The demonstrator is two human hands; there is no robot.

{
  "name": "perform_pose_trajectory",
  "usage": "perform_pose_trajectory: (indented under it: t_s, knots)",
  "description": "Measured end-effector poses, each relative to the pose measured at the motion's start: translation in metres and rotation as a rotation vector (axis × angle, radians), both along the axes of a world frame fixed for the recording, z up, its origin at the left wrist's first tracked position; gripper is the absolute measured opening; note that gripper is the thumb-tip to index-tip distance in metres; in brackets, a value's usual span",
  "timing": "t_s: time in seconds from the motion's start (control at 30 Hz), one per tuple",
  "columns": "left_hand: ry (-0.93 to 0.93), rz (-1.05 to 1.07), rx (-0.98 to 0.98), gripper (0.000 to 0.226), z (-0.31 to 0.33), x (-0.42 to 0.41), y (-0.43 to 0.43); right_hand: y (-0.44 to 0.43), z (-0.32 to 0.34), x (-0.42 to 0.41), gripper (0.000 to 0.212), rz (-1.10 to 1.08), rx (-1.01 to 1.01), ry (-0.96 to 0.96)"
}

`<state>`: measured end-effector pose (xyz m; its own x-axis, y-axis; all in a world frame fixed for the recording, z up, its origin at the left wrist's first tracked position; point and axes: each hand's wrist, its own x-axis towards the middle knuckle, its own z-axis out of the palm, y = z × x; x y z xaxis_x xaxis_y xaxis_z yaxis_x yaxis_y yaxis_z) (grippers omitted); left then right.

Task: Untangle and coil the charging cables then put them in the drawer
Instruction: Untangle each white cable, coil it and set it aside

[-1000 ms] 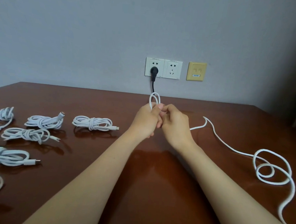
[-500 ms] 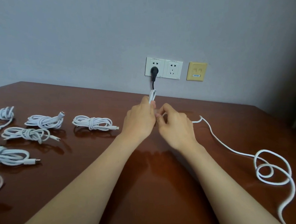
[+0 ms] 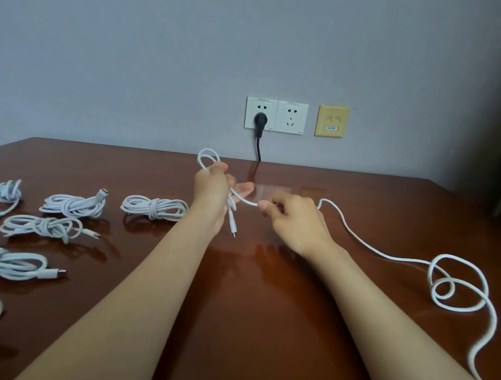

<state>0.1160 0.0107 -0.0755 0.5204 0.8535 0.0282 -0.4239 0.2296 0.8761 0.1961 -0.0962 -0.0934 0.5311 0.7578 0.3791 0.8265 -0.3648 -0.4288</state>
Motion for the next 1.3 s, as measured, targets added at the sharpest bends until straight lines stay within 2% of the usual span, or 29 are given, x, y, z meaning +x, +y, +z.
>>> perform_pose_trajectory:
  t_s: [0.17, 0.23, 0.33, 0.53, 0.7, 0.8, 0.97, 1.07, 1.2, 1.3]
  knots:
    - [0.051, 0.062, -0.036, 0.025, 0.003, -0.003, 0.007, -0.006, 0.007, -0.003, 0.038, 0.007, -0.013, -0.079]
    - [0.080, 0.077, -0.038, 0.025, 0.005, -0.005, 0.010, -0.009, 0.010, -0.002, 0.039, 0.000, 0.052, -0.097]
    - [0.114, 0.066, -0.016, 0.025, 0.005, -0.007, 0.010, -0.011, 0.013, 0.004, 0.027, 0.020, 0.196, -0.058]
    - [0.303, 0.049, 0.194, 0.032, 0.002, -0.004, 0.004, -0.008, 0.018, -0.002, 0.017, 0.144, 0.331, 0.036]
    - [0.419, -0.029, 0.359, 0.037, -0.002, -0.001, 0.001, -0.004, 0.019, -0.009, 0.021, 0.253, 0.365, 0.184]
    - [0.471, -0.151, 0.414, 0.048, -0.005, 0.001, -0.006, -0.003, 0.018, -0.012, 0.025, 0.268, 0.381, 0.225]
    - [0.409, -0.435, 0.231, 0.069, 0.004, -0.002, -0.020, -0.001, 0.016, -0.009, 0.016, 0.183, 0.394, 0.246]
    - [0.452, -0.578, 0.305, 0.064, 0.006, -0.004, -0.023, -0.001, 0.014, -0.006, 0.018, 0.132, 0.406, 0.180]
    - [0.486, -0.725, 0.364, 0.049, 0.007, -0.011, -0.024, -0.002, 0.011, -0.009, 0.016, 0.132, 0.415, -0.037]
    - [0.472, -0.777, 0.410, 0.039, 0.008, -0.014, -0.025, -0.001, 0.010, -0.006, 0.023, 0.199, 0.478, 0.002]
